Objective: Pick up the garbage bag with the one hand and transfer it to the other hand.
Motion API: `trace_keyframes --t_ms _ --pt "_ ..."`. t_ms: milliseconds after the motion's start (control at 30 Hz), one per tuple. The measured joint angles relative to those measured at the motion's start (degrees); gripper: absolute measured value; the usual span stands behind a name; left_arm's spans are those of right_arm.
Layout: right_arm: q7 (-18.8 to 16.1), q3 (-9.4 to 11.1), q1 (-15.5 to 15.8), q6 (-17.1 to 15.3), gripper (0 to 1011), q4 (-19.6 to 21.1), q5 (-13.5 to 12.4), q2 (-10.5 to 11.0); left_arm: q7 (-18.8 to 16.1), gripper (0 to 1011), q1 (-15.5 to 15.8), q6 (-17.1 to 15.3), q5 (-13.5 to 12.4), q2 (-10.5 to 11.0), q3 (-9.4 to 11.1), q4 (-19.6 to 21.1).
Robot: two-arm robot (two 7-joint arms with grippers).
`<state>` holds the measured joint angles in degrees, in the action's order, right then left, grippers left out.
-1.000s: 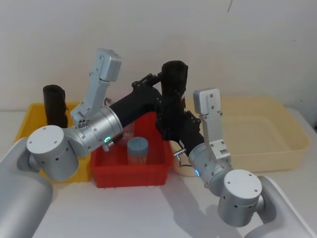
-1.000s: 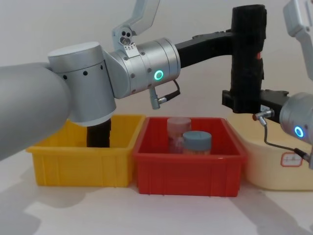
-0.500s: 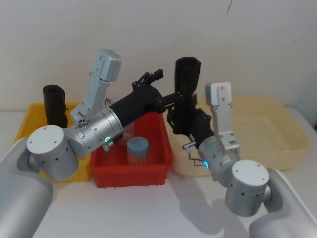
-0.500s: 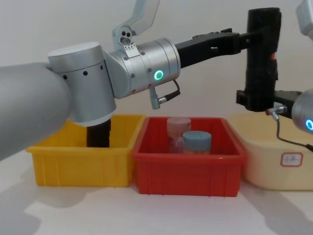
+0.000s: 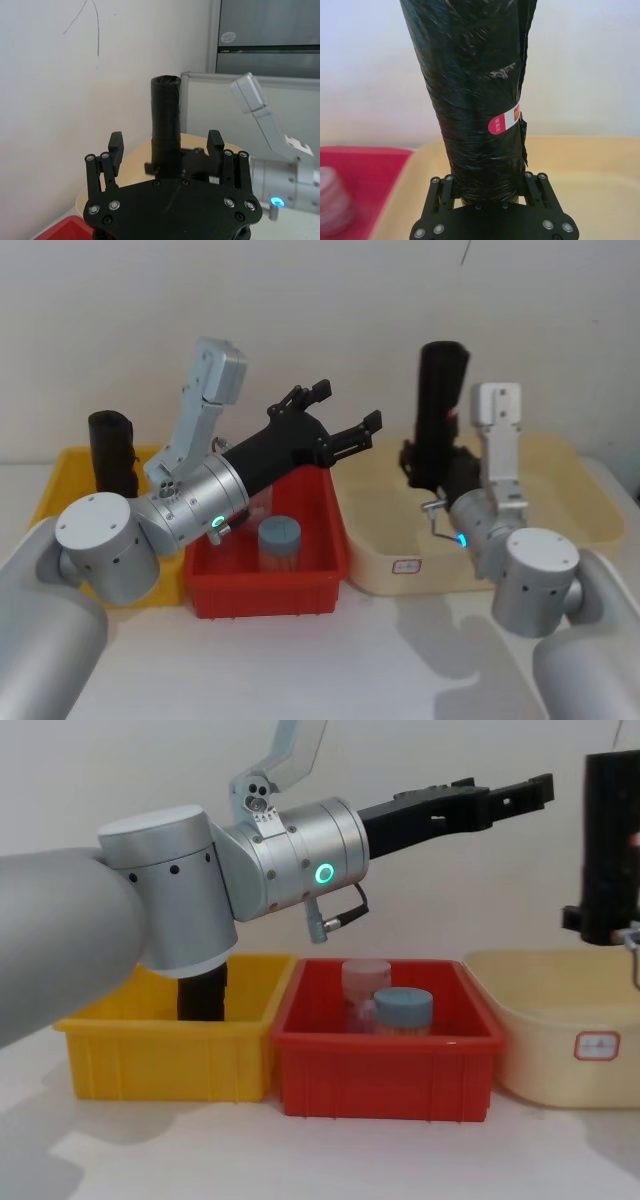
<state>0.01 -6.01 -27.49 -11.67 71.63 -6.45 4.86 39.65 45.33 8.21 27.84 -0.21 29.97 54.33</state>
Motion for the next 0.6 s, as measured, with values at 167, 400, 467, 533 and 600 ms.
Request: trace_keyframes --t_ms 167,400,467,533,600 --pt "1.79 2.00 -1.77 -0.46 587 -2.31 0.52 0.94 0.00 1001 0.00 0.00 0.00 0.00 0.00 0.00" --pt "4.34 4.40 -3.17 -0.88 587 -4.14 1.39 2.32 0.00 1001 0.00 0.00 0.00 0.00 0.00 0.00" --pt "5.11 5.12 -3.35 -1.05 589 -4.25 1.72 2.79 0.00 1001 0.00 0.00 0.00 0.00 0.00 0.00" --pt "5.56 5.60 -3.40 -1.17 660 -4.24 1.96 3.13 0.00 1001 0.00 0.00 0.00 0.00 0.00 0.00" --pt "5.87 5.99 -3.40 -1.32 692 -4.13 2.16 3.46 0.00 1001 0.00 0.00 0.00 0.00 0.00 0.00"
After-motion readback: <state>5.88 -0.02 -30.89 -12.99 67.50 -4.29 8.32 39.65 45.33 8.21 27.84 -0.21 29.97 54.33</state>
